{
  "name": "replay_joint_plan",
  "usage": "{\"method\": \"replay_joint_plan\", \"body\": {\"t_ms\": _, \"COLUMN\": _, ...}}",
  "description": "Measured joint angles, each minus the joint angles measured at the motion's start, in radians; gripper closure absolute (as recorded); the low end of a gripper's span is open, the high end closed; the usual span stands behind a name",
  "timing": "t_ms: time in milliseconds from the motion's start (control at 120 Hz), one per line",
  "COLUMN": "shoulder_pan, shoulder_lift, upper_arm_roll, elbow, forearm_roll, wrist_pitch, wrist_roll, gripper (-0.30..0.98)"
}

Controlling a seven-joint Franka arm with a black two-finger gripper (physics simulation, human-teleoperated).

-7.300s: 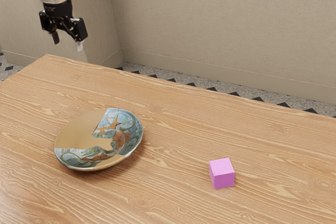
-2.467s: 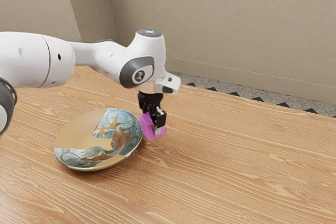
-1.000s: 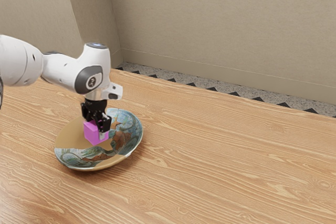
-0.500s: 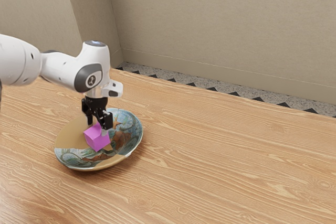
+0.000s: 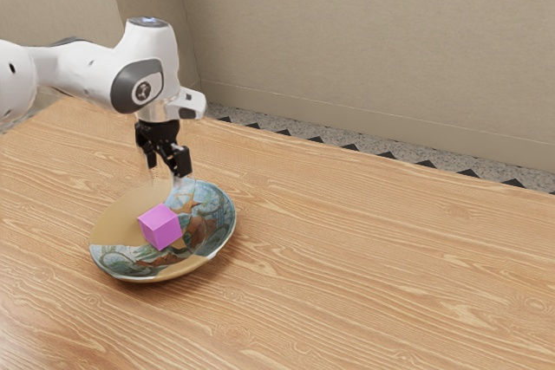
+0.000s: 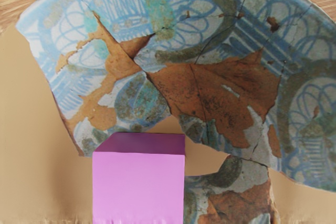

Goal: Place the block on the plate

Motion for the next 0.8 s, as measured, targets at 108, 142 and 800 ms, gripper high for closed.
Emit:
{"method": "replay_joint_plan", "body": {"t_ms": 108, "shoulder_pan": -0.026, "shoulder_lift": -0.045, "upper_arm_roll": 0.0, "elbow": 0.037, "forearm_roll": -0.012, "wrist_pitch": -0.06, "wrist_roll": -0.006, "gripper": 0.0}}
{"method": "replay_joint_plan", "body": {"t_ms": 142, "shoulder_pan": -0.032, "shoulder_lift": -0.053, "upper_arm_roll": 0.0, "elbow": 0.059, "forearm_roll": -0.014, "wrist_pitch": -0.081, "wrist_roll": -0.008, "gripper": 0.0}}
{"method": "replay_joint_plan", "body": {"t_ms": 800, "shoulder_pan": 0.005, "shoulder_lift": -0.078, "upper_arm_roll": 0.018, "elbow": 0.396, "forearm_roll": -0.039, "wrist_pitch": -0.451, "wrist_roll": -0.131, "gripper": 0.0}}
